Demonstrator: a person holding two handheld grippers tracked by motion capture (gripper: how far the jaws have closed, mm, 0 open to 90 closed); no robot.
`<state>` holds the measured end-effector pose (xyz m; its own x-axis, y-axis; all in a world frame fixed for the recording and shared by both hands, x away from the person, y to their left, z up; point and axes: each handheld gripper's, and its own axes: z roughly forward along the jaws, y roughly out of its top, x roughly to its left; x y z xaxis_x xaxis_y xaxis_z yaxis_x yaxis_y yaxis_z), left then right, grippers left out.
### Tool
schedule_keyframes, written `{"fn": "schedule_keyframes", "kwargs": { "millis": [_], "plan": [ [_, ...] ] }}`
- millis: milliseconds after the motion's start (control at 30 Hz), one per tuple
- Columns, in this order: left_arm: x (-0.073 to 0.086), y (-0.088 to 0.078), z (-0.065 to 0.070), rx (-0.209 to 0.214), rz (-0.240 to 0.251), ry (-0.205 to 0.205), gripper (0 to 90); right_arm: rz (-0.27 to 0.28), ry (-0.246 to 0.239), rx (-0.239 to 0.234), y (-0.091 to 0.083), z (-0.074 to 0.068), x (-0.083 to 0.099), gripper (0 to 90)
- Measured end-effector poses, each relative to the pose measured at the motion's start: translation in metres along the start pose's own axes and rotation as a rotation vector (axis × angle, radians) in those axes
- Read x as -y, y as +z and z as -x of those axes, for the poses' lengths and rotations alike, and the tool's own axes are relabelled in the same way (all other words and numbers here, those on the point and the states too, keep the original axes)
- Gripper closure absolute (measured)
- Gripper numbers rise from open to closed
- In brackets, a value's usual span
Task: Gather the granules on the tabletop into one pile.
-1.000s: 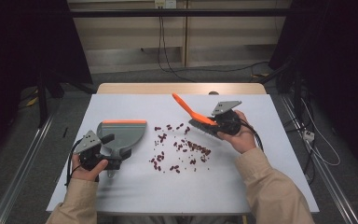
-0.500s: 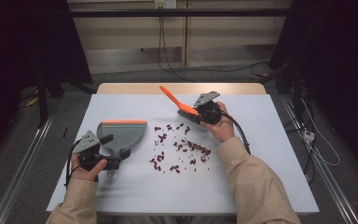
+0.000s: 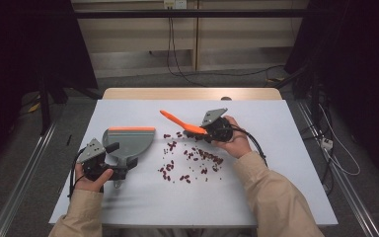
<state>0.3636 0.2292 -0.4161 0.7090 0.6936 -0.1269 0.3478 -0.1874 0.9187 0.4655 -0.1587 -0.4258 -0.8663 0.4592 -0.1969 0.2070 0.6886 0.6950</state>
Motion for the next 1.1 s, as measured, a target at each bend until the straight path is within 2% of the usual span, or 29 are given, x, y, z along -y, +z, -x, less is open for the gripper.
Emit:
{"fn": "schedule_keyframes", "kwargs": {
  "millis": [367,633,767,900,1000,1100],
  "plan": [
    [0.0,0.0,0.001,0.0,-0.002,0.004,5.2,0.009,-0.032,-0.081,-0.016,-0.02,0.007,71.2],
    [0.0,0.001,0.002,0.0,-0.003,0.008,5.2,0.006,-0.048,-0.11,-0.025,-0.034,0.009,71.2],
    [0.0,0.001,0.003,0.0,-0.005,0.009,5.2,0.004,-0.051,-0.11,-0.029,-0.04,0.009,71.3],
    [0.0,0.001,0.003,-0.001,-0.004,0.011,5.2,0.033,-0.057,-0.07,-0.035,-0.037,0.005,71.5],
    [0.0,0.001,0.003,0.001,-0.005,0.009,5.2,0.092,-0.009,-0.057,-0.037,-0.026,0.002,71.6],
    [0.0,0.002,0.003,0.002,-0.006,0.008,5.2,0.118,0.02,-0.038,-0.033,-0.015,-0.003,71.6]
  ]
}}
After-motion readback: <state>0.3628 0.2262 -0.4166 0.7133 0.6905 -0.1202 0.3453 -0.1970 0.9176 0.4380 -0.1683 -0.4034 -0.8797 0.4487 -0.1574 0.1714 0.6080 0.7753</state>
